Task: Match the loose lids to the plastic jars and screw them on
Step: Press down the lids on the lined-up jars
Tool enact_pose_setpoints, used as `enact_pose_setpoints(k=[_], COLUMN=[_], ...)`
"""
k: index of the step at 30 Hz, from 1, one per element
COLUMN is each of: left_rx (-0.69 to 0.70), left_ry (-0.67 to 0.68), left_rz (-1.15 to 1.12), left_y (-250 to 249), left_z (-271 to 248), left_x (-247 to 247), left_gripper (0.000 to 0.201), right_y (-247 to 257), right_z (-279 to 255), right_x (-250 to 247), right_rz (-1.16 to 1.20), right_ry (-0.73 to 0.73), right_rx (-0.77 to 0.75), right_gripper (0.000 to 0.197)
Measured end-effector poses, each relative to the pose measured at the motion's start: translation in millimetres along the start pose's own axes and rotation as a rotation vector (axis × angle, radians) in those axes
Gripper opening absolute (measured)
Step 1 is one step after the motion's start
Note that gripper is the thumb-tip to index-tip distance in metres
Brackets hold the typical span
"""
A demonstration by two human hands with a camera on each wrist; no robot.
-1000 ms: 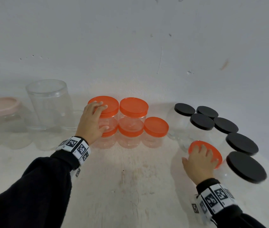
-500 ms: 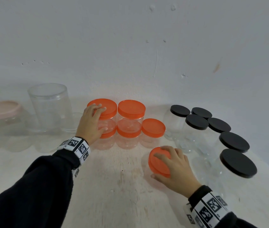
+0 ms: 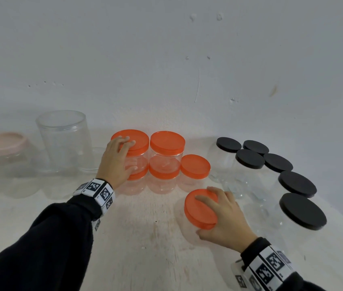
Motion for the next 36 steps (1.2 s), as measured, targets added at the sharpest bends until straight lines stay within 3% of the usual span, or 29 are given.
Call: enact_pose_setpoints(k=[4,7,16,18,23,26,30,36], left_rx=[0.006,0.005,0.003,0.005,0.016,0.012,0.003,-0.001], left_ry=[-0.009,-0.021,-0.016,-0.019,-0.028,-0.024,-0.019,-0.009], left_rz=[-0.006,-0.024,-0.015,-0.015,-0.020,-0.024,-0.025,-0.019], left_y=[0,0,-2,-1,2,0,0,0], left_z=[0,1,1,1,0,0,0,0], left_x=[1,1,0,0,1,1,1,0], left_gripper=[0.074,0.074,0.072,0.072,0.072,0.073,0.075,0.076], right_y=[0,-2,-19,-20,-26,-35,-45,-52], right_z=[19,45,119,127,125,119,113,121], right_x=[-34,-54,-38,-31,-14,0,20,23], right_rz=[0.088,0.154,0.259,0.347,0.685,0.858,0.833,0.796], right_ry=[-0.281,-0.370,-0.316,-0.354,-0.548,-0.605,-0.487,-0.460], right_rx=[0.003,0.048,0.192,0.203,0.300,0.348,0.460,0.478], right_gripper=[0.079,0.079,0.075,0.078,0.106,0.092,0.091,0.091])
Point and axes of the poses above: each hand's wrist, its own z-axis towards the middle knuckle, its own x-axis out of the palm, y = z × x, the point moved 4 cm from there along z, towards the middle knuckle, and after that the axes turned 8 degrees about z, right-handed, at the moved point
